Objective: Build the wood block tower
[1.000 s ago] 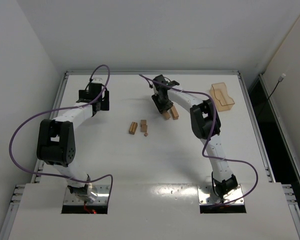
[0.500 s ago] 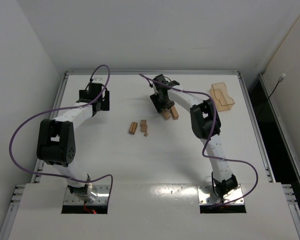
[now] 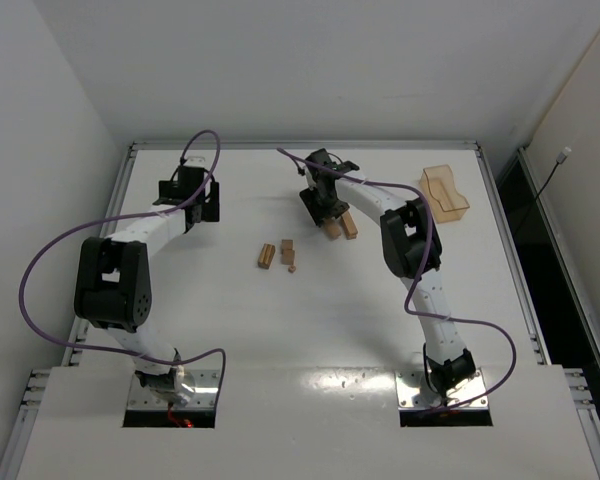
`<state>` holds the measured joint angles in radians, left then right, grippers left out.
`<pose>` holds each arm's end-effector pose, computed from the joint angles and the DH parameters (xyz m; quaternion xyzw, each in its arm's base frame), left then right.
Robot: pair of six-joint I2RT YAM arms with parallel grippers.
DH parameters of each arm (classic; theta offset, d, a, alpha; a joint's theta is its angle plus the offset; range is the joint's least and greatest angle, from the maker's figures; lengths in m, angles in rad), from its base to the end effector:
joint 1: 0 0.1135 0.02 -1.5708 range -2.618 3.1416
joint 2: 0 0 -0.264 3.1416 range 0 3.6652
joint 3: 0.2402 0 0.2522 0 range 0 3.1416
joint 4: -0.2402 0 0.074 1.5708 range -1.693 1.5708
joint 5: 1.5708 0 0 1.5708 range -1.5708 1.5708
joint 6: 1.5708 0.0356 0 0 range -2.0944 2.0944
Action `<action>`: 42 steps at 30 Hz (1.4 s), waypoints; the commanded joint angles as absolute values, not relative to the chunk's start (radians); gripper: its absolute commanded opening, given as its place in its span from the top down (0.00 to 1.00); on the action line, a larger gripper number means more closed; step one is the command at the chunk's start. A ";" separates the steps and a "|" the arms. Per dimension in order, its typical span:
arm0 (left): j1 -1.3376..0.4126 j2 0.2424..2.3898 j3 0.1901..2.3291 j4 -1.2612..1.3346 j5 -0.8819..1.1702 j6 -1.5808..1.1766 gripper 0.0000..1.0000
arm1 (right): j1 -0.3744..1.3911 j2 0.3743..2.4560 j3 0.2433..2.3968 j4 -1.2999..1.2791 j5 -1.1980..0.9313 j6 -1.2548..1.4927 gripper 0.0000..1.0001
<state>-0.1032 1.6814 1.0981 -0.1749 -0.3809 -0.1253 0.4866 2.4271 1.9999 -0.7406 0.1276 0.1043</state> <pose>0.3638 -0.0244 0.2174 -0.0848 0.9011 0.1285 0.4054 0.4530 0.2345 0.1390 -0.1732 0.9624 -0.0016 0.2093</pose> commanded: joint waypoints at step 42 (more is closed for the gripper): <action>-0.382 1.621 1.222 -0.279 -0.065 -0.179 0.01 | 0.216 1.919 1.669 -0.624 0.312 -0.071 0.55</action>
